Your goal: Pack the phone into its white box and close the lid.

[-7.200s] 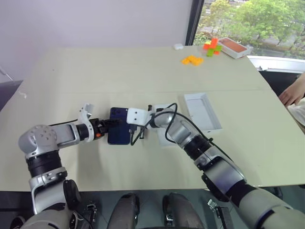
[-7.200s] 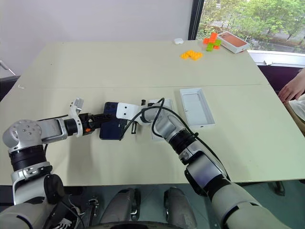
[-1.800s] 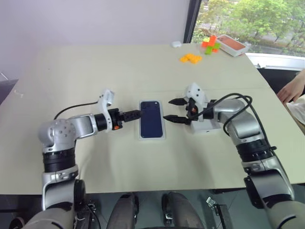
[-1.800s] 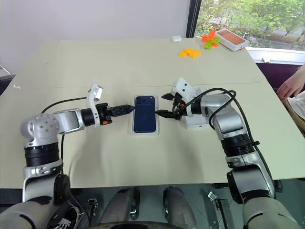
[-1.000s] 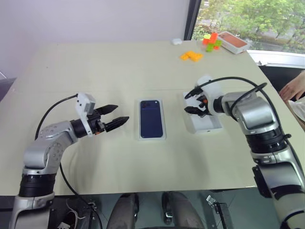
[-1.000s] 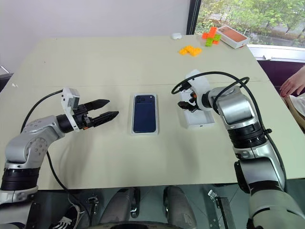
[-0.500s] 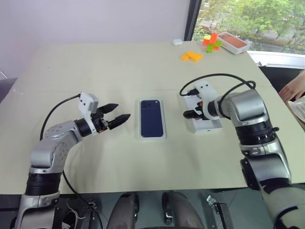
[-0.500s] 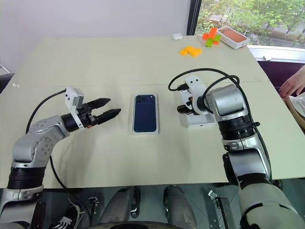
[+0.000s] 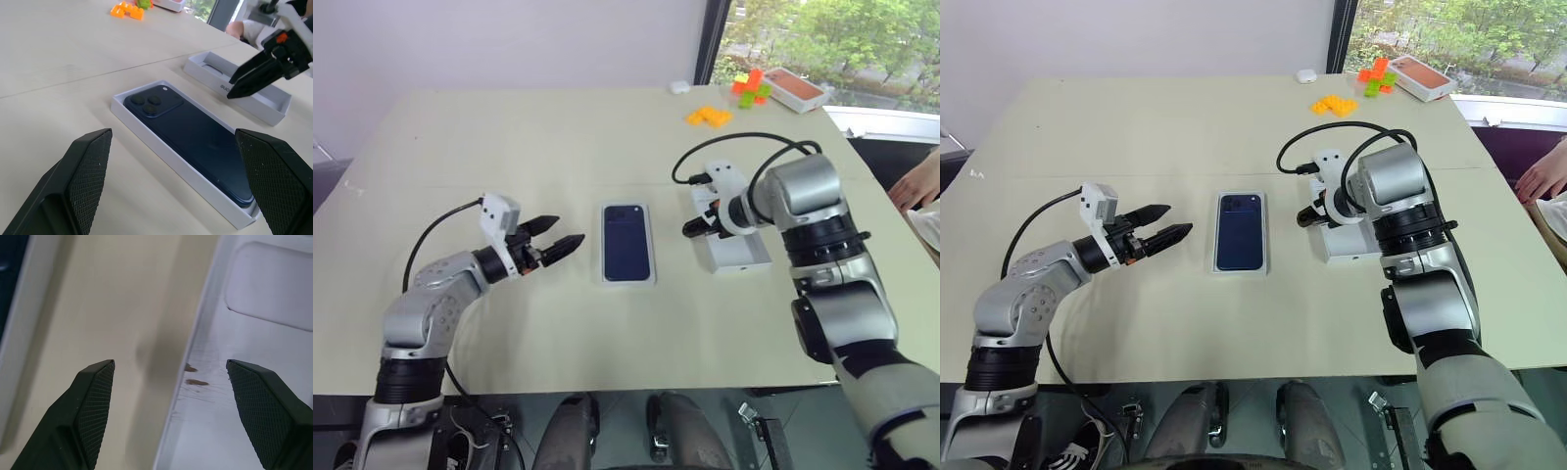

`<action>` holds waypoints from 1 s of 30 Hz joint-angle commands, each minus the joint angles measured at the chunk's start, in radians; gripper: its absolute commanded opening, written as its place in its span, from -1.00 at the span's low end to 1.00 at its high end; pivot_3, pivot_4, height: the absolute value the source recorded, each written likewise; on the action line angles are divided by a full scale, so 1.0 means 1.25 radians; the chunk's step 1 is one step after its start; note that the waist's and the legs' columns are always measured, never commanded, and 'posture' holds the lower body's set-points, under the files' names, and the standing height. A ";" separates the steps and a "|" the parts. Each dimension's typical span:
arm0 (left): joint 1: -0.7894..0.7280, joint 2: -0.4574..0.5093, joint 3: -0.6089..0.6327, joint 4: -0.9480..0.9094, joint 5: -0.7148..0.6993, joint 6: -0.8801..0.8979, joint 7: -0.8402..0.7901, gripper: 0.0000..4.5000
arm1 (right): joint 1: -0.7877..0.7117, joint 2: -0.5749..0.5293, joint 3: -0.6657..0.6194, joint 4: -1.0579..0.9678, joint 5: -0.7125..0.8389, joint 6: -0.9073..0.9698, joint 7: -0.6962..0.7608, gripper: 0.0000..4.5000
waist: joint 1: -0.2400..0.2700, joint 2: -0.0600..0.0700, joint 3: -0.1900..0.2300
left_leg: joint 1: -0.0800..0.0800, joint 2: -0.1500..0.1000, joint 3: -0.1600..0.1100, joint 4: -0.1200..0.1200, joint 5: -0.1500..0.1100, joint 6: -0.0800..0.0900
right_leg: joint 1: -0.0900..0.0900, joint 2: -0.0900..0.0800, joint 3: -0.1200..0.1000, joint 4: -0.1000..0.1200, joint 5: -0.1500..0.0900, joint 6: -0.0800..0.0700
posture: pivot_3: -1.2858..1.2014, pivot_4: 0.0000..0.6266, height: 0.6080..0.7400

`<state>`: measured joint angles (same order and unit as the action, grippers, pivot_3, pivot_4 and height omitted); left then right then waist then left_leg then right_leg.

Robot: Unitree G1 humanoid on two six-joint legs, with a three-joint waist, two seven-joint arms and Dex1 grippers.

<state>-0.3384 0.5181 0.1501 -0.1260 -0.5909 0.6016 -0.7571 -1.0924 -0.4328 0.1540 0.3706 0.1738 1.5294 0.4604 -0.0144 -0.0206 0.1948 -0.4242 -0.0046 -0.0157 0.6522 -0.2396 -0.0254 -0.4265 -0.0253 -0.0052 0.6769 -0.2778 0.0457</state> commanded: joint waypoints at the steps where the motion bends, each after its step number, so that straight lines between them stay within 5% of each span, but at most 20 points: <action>1: -0.012 0.002 0.017 -0.027 -0.016 -0.001 0.004 0.88 | -0.019 -0.006 0.019 0.000 -0.019 -0.043 -0.021 0.71 | 0.000 0.000 0.000 | 0.000 0.000 0.000 0.000 0.000 0.000 | 0.000 0.000 0.000 0.000 0.000 0.000 | 0.03 -0.52 1.00; 7: -0.001 0.002 0.021 -0.043 -0.027 0.005 0.016 0.89 | -0.004 0.012 0.010 0.013 -0.023 -0.062 -0.051 0.59 | -0.002 0.000 0.000 | 0.001 0.000 0.000 0.000 0.000 0.000 | 0.000 0.000 0.000 0.002 0.000 0.000 | 0.03 -0.52 1.00; 9: -0.002 0.001 0.020 -0.045 -0.029 0.008 0.019 0.89 | 0.004 0.016 0.012 0.003 -0.021 -0.056 -0.056 0.32 | -0.002 0.000 0.000 | 0.001 0.000 0.000 0.000 0.000 0.000 | 0.000 0.000 0.000 0.002 0.000 0.000 | 0.03 -0.52 1.00; 15: -0.012 0.002 0.025 -0.042 -0.043 0.017 0.029 0.89 | 0.026 0.028 0.013 -0.018 -0.019 -0.045 -0.070 -0.97 | -0.001 0.000 0.000 | 0.001 0.000 0.000 0.001 0.000 0.000 | 0.000 0.000 0.000 0.003 0.000 0.000 | 0.03 -0.52 1.00; 22: -0.019 0.006 0.030 -0.033 -0.041 0.015 0.035 0.89 | -0.002 0.046 -0.036 0.007 -0.019 -0.057 -0.099 -0.97 | -0.002 0.000 0.000 | 0.001 0.000 0.001 0.002 0.001 0.001 | 0.000 0.000 0.000 0.004 0.000 0.000 | 0.03 -0.52 1.00; 30: -0.028 0.007 0.041 -0.015 -0.036 0.016 0.039 0.89 | -0.096 0.135 -0.290 0.047 0.068 -0.067 -0.112 -0.97 | -0.002 0.000 0.000 | 0.002 0.000 0.001 0.000 0.001 0.001 | -0.001 0.000 0.001 0.004 0.000 0.000 | 0.03 -0.52 1.00</action>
<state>-0.3588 0.5187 0.1741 -0.1363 -0.6247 0.6291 -0.7109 -1.1859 -0.2583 -0.1558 0.4246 0.2422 1.4585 0.3346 -0.0173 -0.0205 0.1948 -0.4223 -0.0044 -0.0146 0.6525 -0.2387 -0.0243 -0.4275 -0.0248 -0.0044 0.6819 -0.2778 0.0457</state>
